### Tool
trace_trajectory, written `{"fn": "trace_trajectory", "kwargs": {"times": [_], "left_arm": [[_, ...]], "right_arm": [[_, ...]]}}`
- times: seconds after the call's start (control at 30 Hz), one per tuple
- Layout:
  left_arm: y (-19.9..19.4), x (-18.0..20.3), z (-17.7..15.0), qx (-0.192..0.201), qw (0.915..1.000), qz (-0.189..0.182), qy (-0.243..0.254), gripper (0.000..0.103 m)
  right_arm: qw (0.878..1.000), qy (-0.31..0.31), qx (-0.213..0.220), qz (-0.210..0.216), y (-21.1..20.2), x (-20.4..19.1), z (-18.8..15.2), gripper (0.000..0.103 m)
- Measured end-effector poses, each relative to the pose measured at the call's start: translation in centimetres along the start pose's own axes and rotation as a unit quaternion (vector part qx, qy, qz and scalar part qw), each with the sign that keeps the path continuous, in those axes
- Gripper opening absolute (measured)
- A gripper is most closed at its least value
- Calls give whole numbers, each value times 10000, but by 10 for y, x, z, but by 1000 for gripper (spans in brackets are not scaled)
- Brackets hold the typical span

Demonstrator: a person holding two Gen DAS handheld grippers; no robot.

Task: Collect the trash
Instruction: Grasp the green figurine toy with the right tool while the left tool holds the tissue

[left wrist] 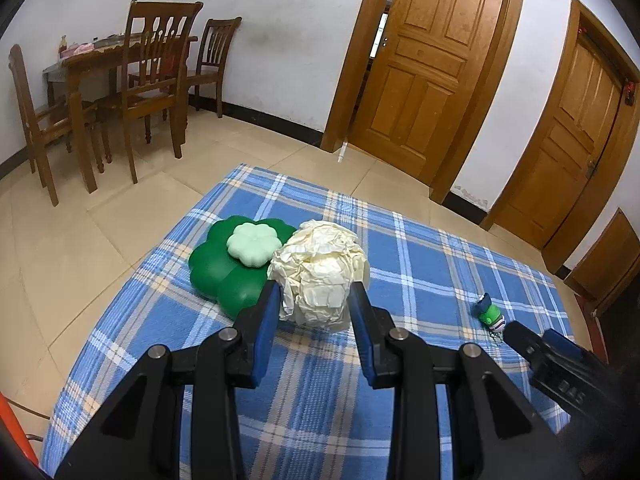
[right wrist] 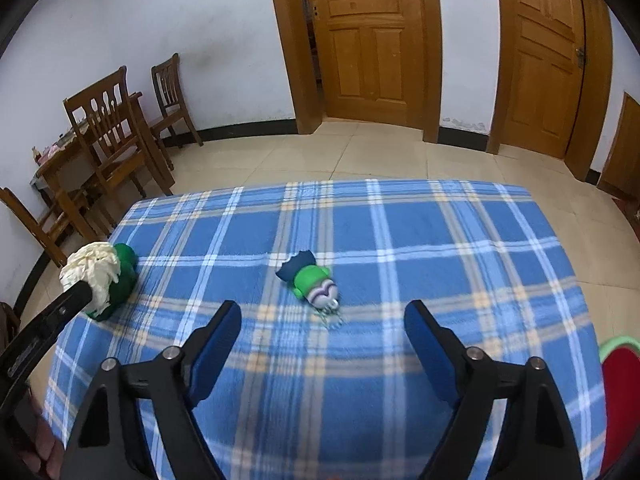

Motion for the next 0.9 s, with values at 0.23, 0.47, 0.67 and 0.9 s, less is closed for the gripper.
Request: {"fn": "trace_trajectory", "kwargs": {"times": [0.23, 0.47, 0.67, 0.9], "left_arm": [[2, -2, -1, -33, 10000, -15, -37, 35], [4, -4, -1, -60, 9999, -25, -86, 35], [5, -3, -2, -35, 10000, -43, -41, 35], [4, 2, -4, -44, 10000, -79, 9, 35]], "right_arm": [[9998, -117, -156, 11, 25, -7, 6, 70], [9991, -253, -348, -17, 42, -11, 5, 48], [9991, -271, -321, -46, 41, -9, 3, 35], [9993, -174, -328, 10, 31, -4, -6, 32]]}}
Point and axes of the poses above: each gripper's, at about its wrist camera, not at the fingertips, and y roughly the way its jaws point, x to its right, z to its top, the point moved 9 cm from there along y, roughly the way its jaws point, and after that the axes turned 7 degrees about -y, right-handed, at the moved point
